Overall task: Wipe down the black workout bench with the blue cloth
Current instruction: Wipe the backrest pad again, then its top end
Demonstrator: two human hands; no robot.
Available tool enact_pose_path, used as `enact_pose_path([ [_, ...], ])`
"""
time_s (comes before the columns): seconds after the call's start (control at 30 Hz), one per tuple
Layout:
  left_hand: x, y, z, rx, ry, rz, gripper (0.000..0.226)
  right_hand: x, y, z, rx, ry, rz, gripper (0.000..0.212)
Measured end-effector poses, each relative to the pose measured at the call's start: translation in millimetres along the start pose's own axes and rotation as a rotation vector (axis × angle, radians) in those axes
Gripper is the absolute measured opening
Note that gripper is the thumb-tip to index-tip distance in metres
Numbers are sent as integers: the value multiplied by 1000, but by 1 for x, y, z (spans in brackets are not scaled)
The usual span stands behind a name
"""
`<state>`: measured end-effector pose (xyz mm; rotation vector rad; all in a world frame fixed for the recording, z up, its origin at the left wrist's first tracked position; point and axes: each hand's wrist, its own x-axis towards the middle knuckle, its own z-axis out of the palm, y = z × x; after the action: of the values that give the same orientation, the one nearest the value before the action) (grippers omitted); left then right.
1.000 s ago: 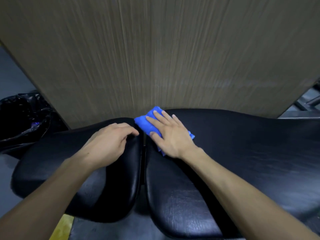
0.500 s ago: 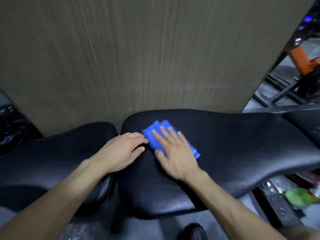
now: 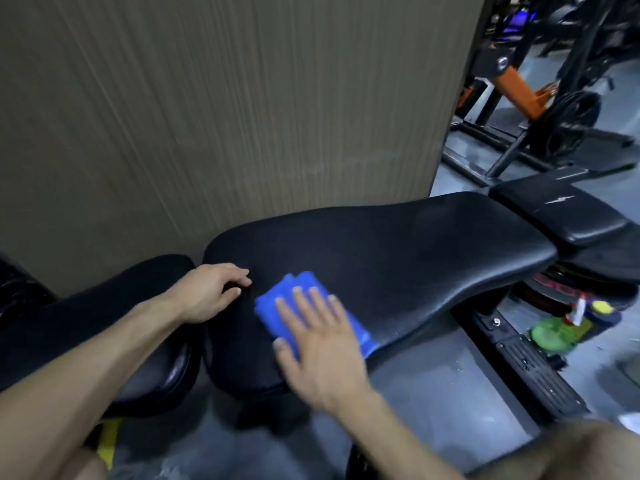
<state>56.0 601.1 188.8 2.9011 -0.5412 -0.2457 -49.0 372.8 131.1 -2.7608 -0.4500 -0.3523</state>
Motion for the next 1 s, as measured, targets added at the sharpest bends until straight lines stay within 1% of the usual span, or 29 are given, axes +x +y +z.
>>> enact_pose_path([
  [0.03,1,-1,-2,-13,-21,-3,33,-9,-22,4,23,-48,-119,60],
  [0.07,1,-3,-3,-24,-47,-6,37,-14,-28,5,26,-74,-198,59],
  [0.1,1,-4,-4,-29,-69,-5,40,-14,-20,2,29,-78,-237,57],
  [0.13,0,-4,-5,-29,-89,-2,42,-12,-2,-1,19,-57,-222,56],
  [0.2,-1,-5,-3,-38,-122,-5,44,-8,47,-12,-23,-18,-72,56],
  [0.27,-3,-8,-1,-65,-142,-8,45,-5,99,-27,-81,21,170,59],
  [0.33,-3,-10,1,-65,-154,2,46,-5,113,-34,-95,46,363,64],
  [0.37,-3,-11,2,-69,-152,10,46,-4,103,-30,-115,66,409,65],
  [0.4,-2,-13,1,-74,-151,13,46,-6,82,-22,-143,81,397,65],
  [0.43,0,-14,-2,-73,-148,19,45,-10,55,-15,-144,87,334,63],
  [0.47,2,-14,-3,-63,-143,22,43,-15,28,-8,-118,73,232,62],
  [0.53,9,-11,-7,-61,-98,22,37,-24,-8,-2,-67,-34,26,60],
  [0.6,14,-2,-7,-184,-17,22,30,-24,-3,-8,-31,-108,-78,59],
  [0.67,18,12,-3,-352,44,58,27,-15,26,-20,-31,-154,-102,61],
  [0.7,19,19,-2,-401,56,83,27,-6,47,-27,-33,-168,-73,63],
  [0.73,21,25,-1,-424,64,104,27,4,73,-33,-40,-156,-2,67],
  [0.77,23,29,0,-437,71,121,28,14,104,-39,-59,-132,107,71],
  [0.83,28,36,2,-452,79,136,28,28,158,-54,-93,-71,385,73],
  [0.87,33,39,4,-456,84,144,28,33,173,-56,-108,-36,519,71],
  [0.9,38,44,6,-461,91,155,28,37,174,-53,-134,-7,599,69],
  [0.93,45,49,8,-470,102,164,27,37,164,-44,-172,30,593,66],
  [0.97,55,57,9,-475,120,179,28,34,146,-35,-178,72,510,65],
  [1.0,67,68,12,-471,143,196,29,29,124,-27,-147,88,381,64],
])
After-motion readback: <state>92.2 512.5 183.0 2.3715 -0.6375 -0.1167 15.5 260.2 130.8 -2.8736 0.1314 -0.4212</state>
